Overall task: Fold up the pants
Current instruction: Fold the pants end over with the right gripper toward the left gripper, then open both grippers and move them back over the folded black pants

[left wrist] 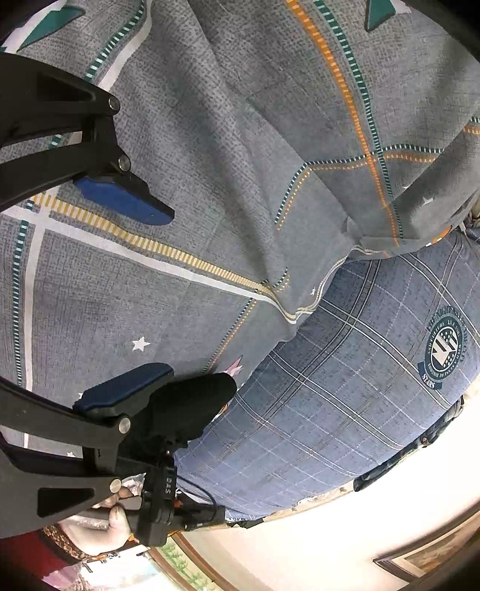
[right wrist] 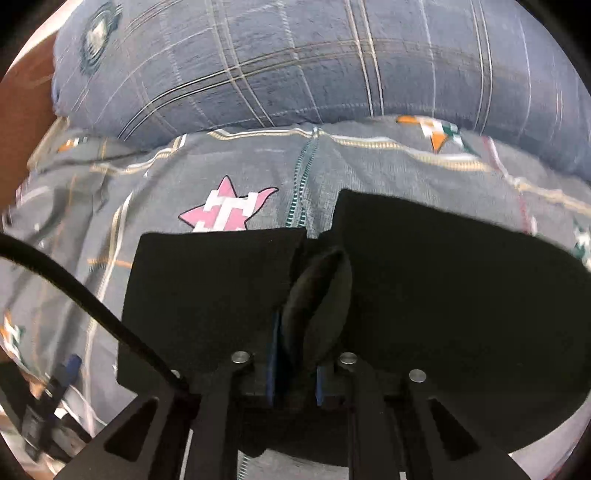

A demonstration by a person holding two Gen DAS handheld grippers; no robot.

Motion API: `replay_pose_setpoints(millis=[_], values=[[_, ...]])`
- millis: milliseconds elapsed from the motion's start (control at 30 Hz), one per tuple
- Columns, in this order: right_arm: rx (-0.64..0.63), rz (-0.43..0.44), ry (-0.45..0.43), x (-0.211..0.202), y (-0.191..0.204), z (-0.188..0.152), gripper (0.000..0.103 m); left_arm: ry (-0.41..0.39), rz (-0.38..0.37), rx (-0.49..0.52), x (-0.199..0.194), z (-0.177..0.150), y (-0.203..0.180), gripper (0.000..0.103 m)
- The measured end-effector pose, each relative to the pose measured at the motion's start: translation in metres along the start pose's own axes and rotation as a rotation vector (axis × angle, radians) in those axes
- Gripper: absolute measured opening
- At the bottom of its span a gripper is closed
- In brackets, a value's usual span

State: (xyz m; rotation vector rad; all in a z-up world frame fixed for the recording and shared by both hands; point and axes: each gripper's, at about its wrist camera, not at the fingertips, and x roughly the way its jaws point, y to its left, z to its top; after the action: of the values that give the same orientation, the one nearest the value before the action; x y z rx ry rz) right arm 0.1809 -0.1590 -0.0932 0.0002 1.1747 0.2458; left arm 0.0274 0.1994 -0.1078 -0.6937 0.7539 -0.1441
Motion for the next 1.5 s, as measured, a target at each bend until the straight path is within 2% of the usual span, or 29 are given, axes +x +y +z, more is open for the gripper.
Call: replay_pose_setpoints(millis=[100,167,200,267,333,400,433,567,600,667,767,933,1033,1133,1267,1400,1500], values=[[0.027,-0.053,-0.047,-0.024,-0.006,-0.002,0.044,0.0,-0.001,0.005,0.001,0.0,0.0,0.076],[0.078,-0.083,-0.13,-0.049,-0.014,-0.002,0.046,0.007,-0.004,0.005,0.003,0.0,0.0,0.076],[0.093,-0.1,-0.2,-0.068,-0.015,-0.003,0.047,0.008,-0.006,0.007,0.003,0.0,-0.001,0.076],[0.087,-0.062,-0.262,-0.086,-0.01,-0.004,0.049,0.008,-0.013,0.017,0.004,-0.001,-0.004,0.076],[0.081,0.072,-0.239,-0.084,0.0,-0.003,0.055,0.016,-0.005,0.034,0.007,-0.002,-0.007,0.076],[0.086,0.195,-0.17,-0.066,0.007,-0.004,0.055,0.025,0.007,0.044,0.009,-0.004,-0.008,0.076],[0.097,0.229,-0.134,-0.05,0.009,-0.004,0.055,0.027,0.012,0.048,0.009,-0.005,-0.008,0.076],[0.226,0.207,-0.04,0.009,-0.009,-0.011,0.054,0.031,0.001,0.054,0.007,-0.007,-0.007,0.076],[0.281,0.253,-0.102,0.007,-0.019,-0.016,0.053,0.035,-0.009,0.052,0.007,-0.007,-0.007,0.076],[0.313,0.26,-0.112,-0.003,-0.025,-0.023,0.054,0.039,-0.013,0.059,0.008,-0.008,-0.007,0.076],[0.323,0.244,-0.167,-0.03,-0.035,-0.049,0.055,0.034,0.011,0.097,0.01,-0.012,-0.013,0.076],[0.365,0.245,-0.261,-0.071,-0.066,-0.121,0.061,0.057,0.104,0.196,0.013,-0.022,-0.033,0.077],[0.421,0.239,-0.273,-0.081,-0.091,-0.16,0.061,0.08,0.094,0.179,-0.004,-0.032,-0.05,0.076],[0.485,0.226,-0.29,-0.086,-0.114,-0.19,0.061,0.064,0.115,0.203,-0.03,-0.048,-0.081,0.077],[0.542,0.252,-0.307,-0.089,-0.129,-0.216,0.061,0.084,0.099,0.213,-0.043,-0.065,-0.116,0.077],[0.508,0.281,-0.312,-0.091,-0.118,-0.229,0.063,0.084,0.08,0.269,-0.047,-0.08,-0.144,0.078],[0.469,0.277,-0.311,-0.089,-0.111,-0.237,0.065,0.121,0.081,0.287,-0.034,-0.081,-0.152,0.079]])
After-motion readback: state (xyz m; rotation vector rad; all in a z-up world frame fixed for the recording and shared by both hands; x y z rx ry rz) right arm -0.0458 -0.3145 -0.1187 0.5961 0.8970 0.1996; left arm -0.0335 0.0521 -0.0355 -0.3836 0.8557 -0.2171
